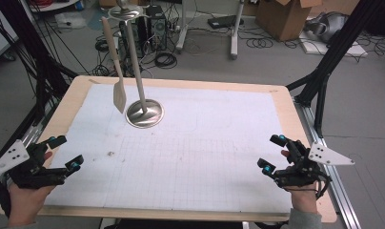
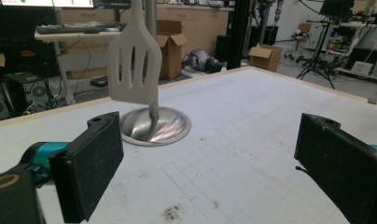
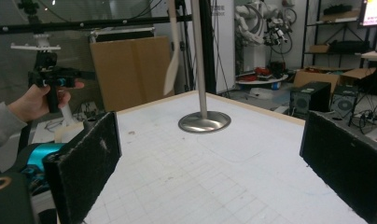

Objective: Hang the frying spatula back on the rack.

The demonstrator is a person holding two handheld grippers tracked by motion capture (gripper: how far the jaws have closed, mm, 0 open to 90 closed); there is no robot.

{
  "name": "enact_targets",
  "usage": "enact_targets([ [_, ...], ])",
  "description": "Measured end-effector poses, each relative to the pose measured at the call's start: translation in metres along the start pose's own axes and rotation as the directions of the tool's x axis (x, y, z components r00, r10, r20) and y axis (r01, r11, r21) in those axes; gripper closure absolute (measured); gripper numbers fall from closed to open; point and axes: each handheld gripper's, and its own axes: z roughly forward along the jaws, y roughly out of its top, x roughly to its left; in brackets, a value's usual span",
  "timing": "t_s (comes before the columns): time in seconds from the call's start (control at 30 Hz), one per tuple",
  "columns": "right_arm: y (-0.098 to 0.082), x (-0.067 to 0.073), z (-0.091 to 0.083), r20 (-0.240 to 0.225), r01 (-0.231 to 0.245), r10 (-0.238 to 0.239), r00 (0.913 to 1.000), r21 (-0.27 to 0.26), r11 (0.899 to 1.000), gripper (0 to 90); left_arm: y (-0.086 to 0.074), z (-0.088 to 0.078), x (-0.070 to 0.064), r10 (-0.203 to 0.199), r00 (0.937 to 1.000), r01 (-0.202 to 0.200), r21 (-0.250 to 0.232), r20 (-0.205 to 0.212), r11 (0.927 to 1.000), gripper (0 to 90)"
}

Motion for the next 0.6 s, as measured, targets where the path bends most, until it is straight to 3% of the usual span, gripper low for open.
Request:
enact_targets([
  [0.23, -0.0028, -0.0025, -0.0061, 0.026, -0.025, 0.025, 0.9993, -0.002, 1.0, 4.2, -0.0034, 0.0012, 0.0043, -0.022, 0.9997, 0.022, 0.007, -0.007, 0.9997, 8.5],
  [0.6, -0.003, -0.0023, -0.0001, 0.044, -0.028, 0.027, 0.9987, 0.018, 0.999, 4.2, -0.0039, 0.0026, 0.0058, -0.035, 0.999, 0.035, 0.014, -0.027, 0.9993, 8.5],
])
